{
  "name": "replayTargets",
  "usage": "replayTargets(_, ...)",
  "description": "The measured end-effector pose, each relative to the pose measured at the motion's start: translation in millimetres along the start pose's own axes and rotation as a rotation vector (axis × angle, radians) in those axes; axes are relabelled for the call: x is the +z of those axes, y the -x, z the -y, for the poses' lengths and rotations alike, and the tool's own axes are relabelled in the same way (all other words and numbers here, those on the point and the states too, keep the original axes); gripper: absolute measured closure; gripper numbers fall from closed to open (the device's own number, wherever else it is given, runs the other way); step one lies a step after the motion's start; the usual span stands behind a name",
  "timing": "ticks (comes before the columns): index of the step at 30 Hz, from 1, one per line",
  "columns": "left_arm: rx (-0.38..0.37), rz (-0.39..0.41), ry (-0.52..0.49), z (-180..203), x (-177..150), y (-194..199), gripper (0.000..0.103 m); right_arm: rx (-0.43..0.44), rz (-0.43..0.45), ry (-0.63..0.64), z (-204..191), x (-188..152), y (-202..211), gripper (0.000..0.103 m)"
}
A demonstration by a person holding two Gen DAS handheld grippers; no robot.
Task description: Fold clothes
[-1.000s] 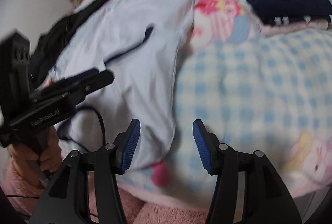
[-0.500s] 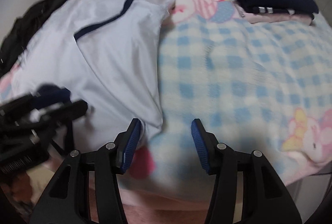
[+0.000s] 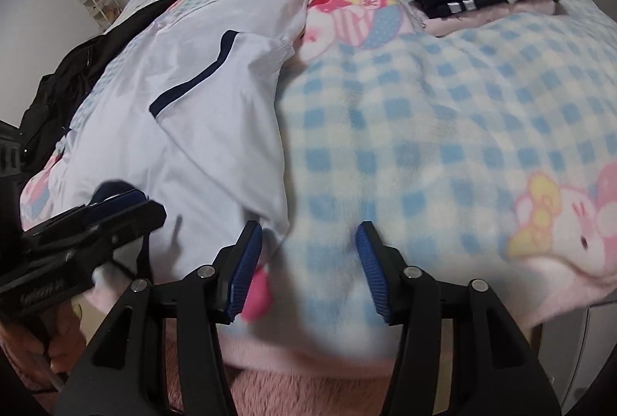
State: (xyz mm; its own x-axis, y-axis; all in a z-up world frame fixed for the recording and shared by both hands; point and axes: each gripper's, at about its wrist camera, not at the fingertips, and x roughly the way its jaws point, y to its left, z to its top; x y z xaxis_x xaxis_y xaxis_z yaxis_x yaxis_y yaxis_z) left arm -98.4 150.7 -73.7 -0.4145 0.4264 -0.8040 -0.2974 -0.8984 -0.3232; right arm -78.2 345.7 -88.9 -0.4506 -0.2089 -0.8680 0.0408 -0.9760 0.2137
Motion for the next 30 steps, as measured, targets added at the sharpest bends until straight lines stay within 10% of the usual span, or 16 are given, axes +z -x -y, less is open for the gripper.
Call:
replayTargets(24, 0.089, -0.079, -0.053, -1, -8, -19, 0.046, -0.366, -0.028, 0.295, -16, -22, -5, 0.05)
replayTargets(30, -0.059, 0.012, 0.075, -19, -4, 7, 0.047, -0.16, 0.039, 0.203, -2, -17, 35, 0.051)
